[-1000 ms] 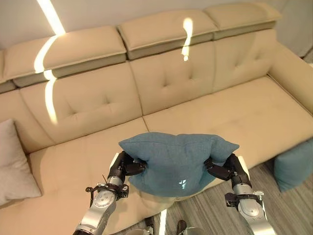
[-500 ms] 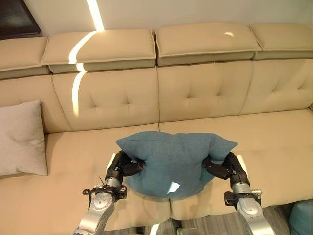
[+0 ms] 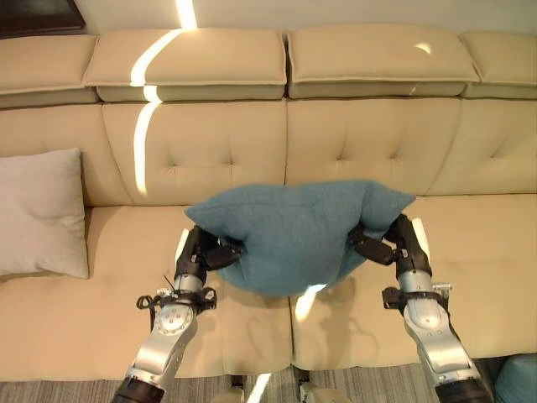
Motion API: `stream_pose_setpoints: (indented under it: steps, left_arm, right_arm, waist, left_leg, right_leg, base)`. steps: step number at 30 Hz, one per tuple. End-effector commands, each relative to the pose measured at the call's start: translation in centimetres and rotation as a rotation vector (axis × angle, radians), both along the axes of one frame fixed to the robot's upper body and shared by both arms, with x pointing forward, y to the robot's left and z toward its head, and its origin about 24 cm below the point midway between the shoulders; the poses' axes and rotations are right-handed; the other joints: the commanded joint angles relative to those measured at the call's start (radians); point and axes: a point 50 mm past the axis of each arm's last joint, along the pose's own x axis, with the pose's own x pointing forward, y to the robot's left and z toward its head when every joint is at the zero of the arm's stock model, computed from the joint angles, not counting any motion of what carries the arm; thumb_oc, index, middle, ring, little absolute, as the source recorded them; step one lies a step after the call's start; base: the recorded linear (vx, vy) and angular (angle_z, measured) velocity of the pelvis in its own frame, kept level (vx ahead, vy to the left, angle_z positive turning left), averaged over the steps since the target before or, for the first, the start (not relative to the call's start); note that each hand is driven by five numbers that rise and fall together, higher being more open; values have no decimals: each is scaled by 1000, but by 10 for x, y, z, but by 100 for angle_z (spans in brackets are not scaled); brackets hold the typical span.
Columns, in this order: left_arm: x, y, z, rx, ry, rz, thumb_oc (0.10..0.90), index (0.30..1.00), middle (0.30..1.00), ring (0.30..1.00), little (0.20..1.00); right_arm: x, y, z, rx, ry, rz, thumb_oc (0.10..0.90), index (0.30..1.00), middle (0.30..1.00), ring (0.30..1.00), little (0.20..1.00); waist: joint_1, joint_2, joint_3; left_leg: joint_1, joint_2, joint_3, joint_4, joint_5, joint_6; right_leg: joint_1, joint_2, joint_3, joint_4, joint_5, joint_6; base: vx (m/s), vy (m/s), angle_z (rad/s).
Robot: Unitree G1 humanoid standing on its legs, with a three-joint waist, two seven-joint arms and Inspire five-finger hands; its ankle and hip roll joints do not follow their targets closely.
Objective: Pick up all the scattered cushions and arrange them neatly on the sofa.
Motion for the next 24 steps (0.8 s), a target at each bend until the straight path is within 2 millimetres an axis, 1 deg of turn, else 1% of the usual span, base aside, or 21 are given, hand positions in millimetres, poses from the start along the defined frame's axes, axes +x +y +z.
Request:
stream_pose_setpoints:
  steps: [1, 2, 3, 5, 6, 7, 9, 11, 14, 16, 17, 18, 19, 20, 21, 22, 23, 24]
  left_arm:
    - [28, -40, 122, -50, -591, -136, 400, 300, 300, 300, 300]
    - [34, -41, 128, -52, -609, -120, 400, 300, 300, 300, 300]
    - [35, -41, 129, -52, -610, -120, 400, 300, 300, 300, 300]
    - [45, -43, 140, -49, -629, -98, 400, 300, 300, 300, 300]
    - [50, -45, 143, -56, -625, -91, 400, 300, 300, 300, 300]
    - [51, -45, 144, -57, -628, -90, 400, 300, 300, 300, 300]
    - [65, -49, 152, -58, -615, -79, 400, 300, 300, 300, 300]
    - [74, -52, 152, -50, -588, -84, 400, 300, 300, 300, 300]
    - [79, -53, 154, -40, -577, -86, 400, 300, 300, 300, 300]
    - [87, -55, 149, 12, -536, -96, 400, 300, 300, 300, 300]
    - [87, -55, 149, 13, -536, -96, 400, 300, 300, 300, 300]
    - [90, -57, 144, 19, -513, -93, 400, 300, 300, 300, 300]
    - [98, -58, 139, 56, -474, -82, 400, 300, 300, 300, 300]
    - [98, -58, 140, 56, -476, -82, 400, 300, 300, 300, 300]
    - [103, -58, 139, 86, -460, -72, 400, 300, 300, 300, 300]
    - [111, -57, 142, 160, -438, -63, 400, 300, 300, 300, 300]
    - [111, -57, 143, 159, -441, -63, 400, 300, 300, 300, 300]
    - [116, -52, 148, 194, -436, -42, 400, 300, 300, 300, 300]
  right_arm:
    - [21, 31, 105, -14, -482, 139, 400, 300, 300, 300, 300]
    - [26, 34, 113, -23, -509, 140, 400, 300, 300, 300, 300]
    - [26, 34, 114, -23, -510, 140, 400, 300, 300, 300, 300]
    - [34, 37, 127, -39, -540, 137, 400, 300, 300, 300, 300]
    - [38, 40, 133, -40, -551, 138, 400, 300, 300, 300, 300]
    - [39, 40, 134, -40, -554, 138, 400, 300, 300, 300, 300]
    - [50, 45, 145, -55, -568, 130, 400, 300, 300, 300, 300]
    - [57, 47, 150, -61, -563, 124, 400, 300, 300, 300, 300]
    - [62, 47, 153, -71, -555, 116, 400, 300, 300, 300, 300]
    - [71, 48, 148, -91, -517, 92, 400, 300, 300, 300, 300]
    - [72, 48, 148, -91, -517, 92, 400, 300, 300, 300, 300]
    - [74, 51, 146, -90, -512, 91, 400, 300, 300, 300, 300]
    - [79, 53, 142, -99, -492, 85, 400, 300, 300, 300, 300]
    - [80, 53, 143, -99, -494, 85, 400, 300, 300, 300, 300]
    - [84, 57, 142, -99, -485, 86, 400, 300, 300, 300, 300]
    - [91, 59, 145, -111, -468, 82, 400, 300, 300, 300, 300]
    - [92, 59, 146, -110, -471, 83, 400, 300, 300, 300, 300]
    - [97, 62, 149, -125, -460, 81, 400, 300, 300, 300, 300]
  waist:
    - [10, 3, -131]
    - [8, 6, -125]
    - [8, 6, -125]
    - [5, 11, -114]
    - [2, 15, -108]
    - [2, 15, -107]
    - [-3, 21, -100]
    - [-8, 25, -100]
    - [-11, 27, -103]
    - [-17, 23, -112]
    - [-18, 23, -116]
    - [-20, 21, -117]
    - [-23, 17, -117]
    - [-23, 17, -118]
    - [-26, 16, -113]
    - [-28, 15, -104]
    - [-29, 15, -105]
    - [-28, 15, -92]
  left_leg:
    - [-2, -30, 80, 2, -88, -17]
    - [-13, -29, 79, 2, -85, -18]
    - [-14, -29, 79, 2, -85, -18]
    - [-36, -26, 81, 2, -78, -21]
    - [-48, -27, 81, 2, -76, -21]
    - [-51, -27, 81, 2, -75, -21]
    - [-83, -27, 81, 2, -64, -23]
    - [-105, -28, 82, 2, -56, -25]
    - [-129, -30, 83, 2, -49, -26]
    - [-186, -38, 86, 2, -34, -28]
    - [-190, -38, 86, 2, -33, -28]
    - [-201, -39, 87, 2, -29, -29]
    - [-223, -40, 89, 2, -23, -31]
    - [-226, -40, 89, 2, -22, -31]
    - [-240, -39, 90, 2, -18, -34]
    - [-264, -40, 92, 2, -8, -37]
    - [-268, -40, 92, 2, -8, -37]
    - [-289, -38, 94, 2, 2, -41]
  right_leg:
    - [-10, -36, -56, 5, -93, 108]
    - [-22, -35, -55, 5, -90, 108]
    - [-23, -35, -55, 5, -90, 108]
    - [-47, -35, -55, 5, -84, 109]
    - [-60, -35, -52, 5, -81, 109]
    - [-63, -34, -52, 5, -80, 109]
    - [-97, -33, -51, 5, -68, 108]
    - [-121, -31, -49, 5, -60, 105]
    - [-146, -30, -45, 5, -52, 103]
    - [-202, -31, -41, 5, -29, 92]
    - [-207, -31, -40, 5, -28, 91]
    - [-219, -30, -39, 5, -23, 89]
    - [-238, -31, -36, 5, -16, 85]
    - [-241, -31, -36, 5, -16, 85]
    - [-257, -33, -37, 5, -10, 85]
    - [-285, -34, -36, 5, -1, 85]
    - [-288, -34, -36, 5, 0, 85]
    - [-312, -34, -39, 5, 8, 87]
  base:
    - [-87, -22, 11]
    - [-60, -15, 8]
    - [-79, -14, 6]
    - [-110, -7, 7]
    - [-84, 3, 7]
    - [-84, 8, 5]
    - [-122, 13, 1]
    - [-81, 12, -1]
    - [-67, 21, -2]
    - [-110, 27, -3]
    - [-74, 9, -2]
    - [-84, -6, 0]
    - [-84, -6, 1]
    - [-103, -5, 1]
    - [-128, 1, 0]
    - [-128, 1, -1]
    - [-150, -1, -2]
    - [-86, -1, -3]
